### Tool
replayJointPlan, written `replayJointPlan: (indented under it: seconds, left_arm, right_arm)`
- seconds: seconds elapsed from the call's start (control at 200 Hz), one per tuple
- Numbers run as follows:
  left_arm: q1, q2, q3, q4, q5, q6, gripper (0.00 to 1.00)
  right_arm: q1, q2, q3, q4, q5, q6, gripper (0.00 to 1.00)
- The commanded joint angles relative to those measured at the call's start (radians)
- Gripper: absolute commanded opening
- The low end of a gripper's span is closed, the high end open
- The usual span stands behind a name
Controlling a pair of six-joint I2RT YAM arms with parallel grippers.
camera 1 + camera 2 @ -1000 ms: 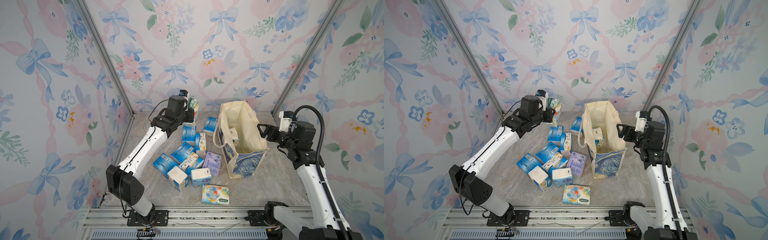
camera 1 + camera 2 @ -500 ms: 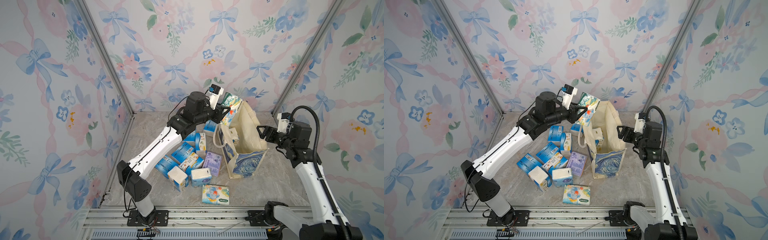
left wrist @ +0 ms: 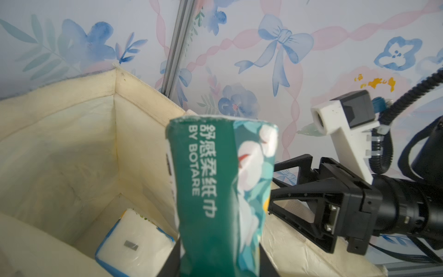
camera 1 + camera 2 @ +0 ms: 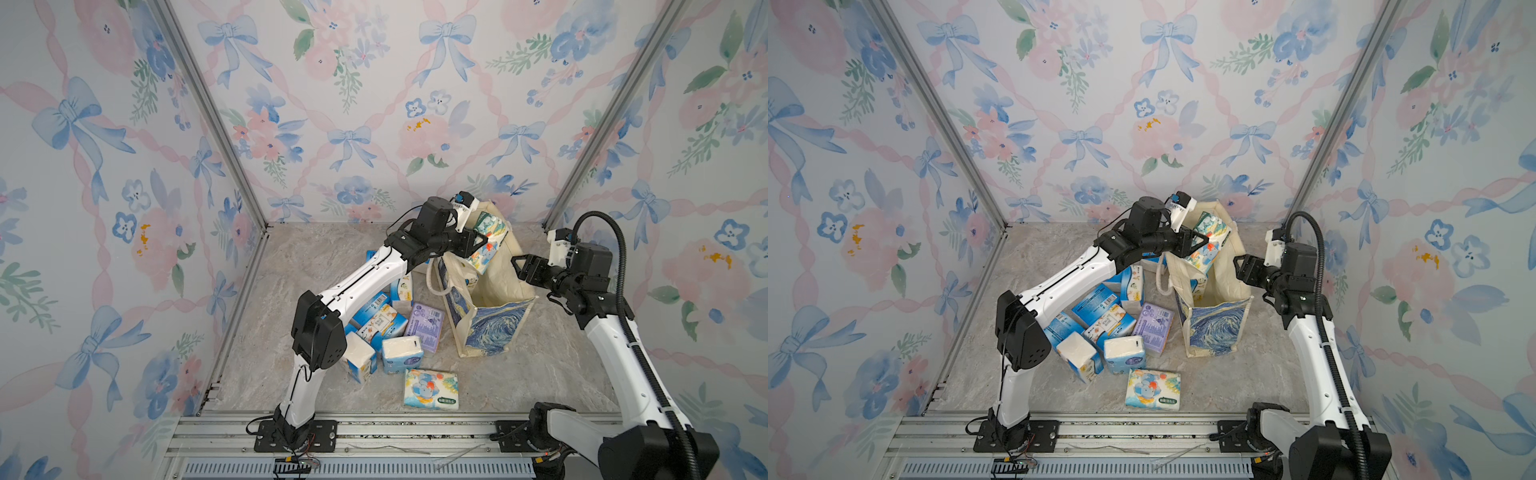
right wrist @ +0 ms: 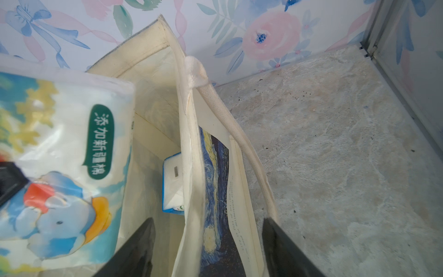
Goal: Put tissues into the canvas bag
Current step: Place the pack of facial tissues in the canvas bag.
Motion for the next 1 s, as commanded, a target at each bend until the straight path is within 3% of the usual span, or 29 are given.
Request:
replayJointPlan:
  seconds: [0.0, 0.27, 0.615, 0.705, 0.9, 0.995]
  left_arm:
    - [-0.006, 0.001, 0.057, 0.002, 0.004, -0.017, 0.37]
    - [-0.010, 0.021, 0.063, -0.009, 0.033, -0.020, 0.66]
    - [-0.014, -0.020, 0.042, -0.021, 0.005, 0.014, 0.66]
    - [-0.018, -0.060, 0.022, -0.062, -0.074, 0.066, 0.66]
    - [-0.023, -0.190, -0.100, -0.174, -0.409, 0.172, 0.65]
    - [-0.003, -0.238, -0.174, -0.182, -0.441, 0.166, 0.64]
  right_arm:
    - [0.007, 0.012, -0.009, 0.005, -0.026, -0.005, 0.64]
    - [0.008, 0.026, -0.009, 0.033, -0.045, 0.008, 0.52]
    - [0.009, 0.019, -0.006, 0.027, -0.035, 0.002, 0.42]
    - [0.008, 0.018, 0.000, 0.024, -0.028, -0.004, 0.38]
    - [0.008, 0.014, 0.023, 0.012, -0.026, -0.017, 0.32]
    - [0.008, 0.011, 0.023, 0.016, -0.027, -0.013, 0.31]
